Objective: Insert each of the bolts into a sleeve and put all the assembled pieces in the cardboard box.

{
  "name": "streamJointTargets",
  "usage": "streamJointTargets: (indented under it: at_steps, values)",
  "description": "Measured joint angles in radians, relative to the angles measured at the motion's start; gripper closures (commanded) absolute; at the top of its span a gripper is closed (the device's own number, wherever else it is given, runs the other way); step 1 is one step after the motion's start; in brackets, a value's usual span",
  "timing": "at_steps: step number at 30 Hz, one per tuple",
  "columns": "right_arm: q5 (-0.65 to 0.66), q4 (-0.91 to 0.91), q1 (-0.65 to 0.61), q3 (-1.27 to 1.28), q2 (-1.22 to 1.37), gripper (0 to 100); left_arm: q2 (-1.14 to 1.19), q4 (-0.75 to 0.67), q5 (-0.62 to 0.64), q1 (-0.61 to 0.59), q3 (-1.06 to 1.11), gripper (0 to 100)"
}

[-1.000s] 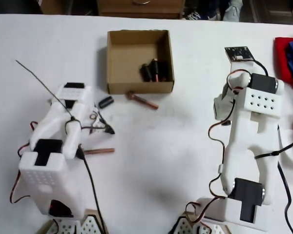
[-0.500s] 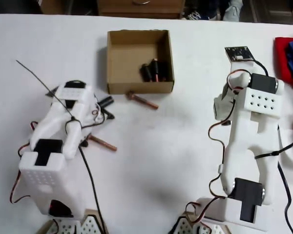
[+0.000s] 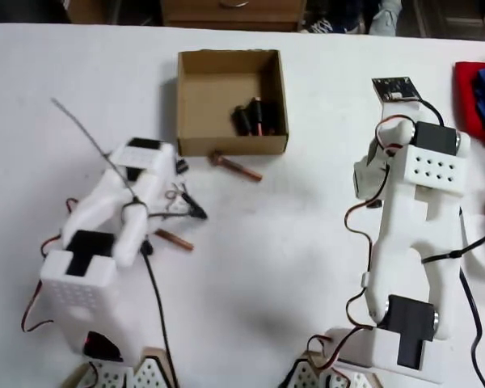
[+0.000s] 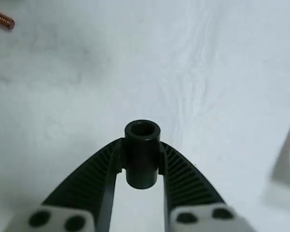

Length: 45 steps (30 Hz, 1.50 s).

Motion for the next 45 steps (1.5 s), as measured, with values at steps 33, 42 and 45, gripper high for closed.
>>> streamJointTargets:
  at_steps: [33,42,45]
  values:
    - [0.0,-0.021,0.0,0.0,0.0,97.5,-0.014,-0.014,-0.459,0.077,-0.041,81]
    - [0.0,-0.021,0.0,0.0,0.0,97.5,-0.014,-0.041,-0.528,0.049,0.0,82]
    - [0.0,-0.021,0.0,0.0,0.0,97.5,-0.017,-0.126,-0.528,0.006,0.017,82]
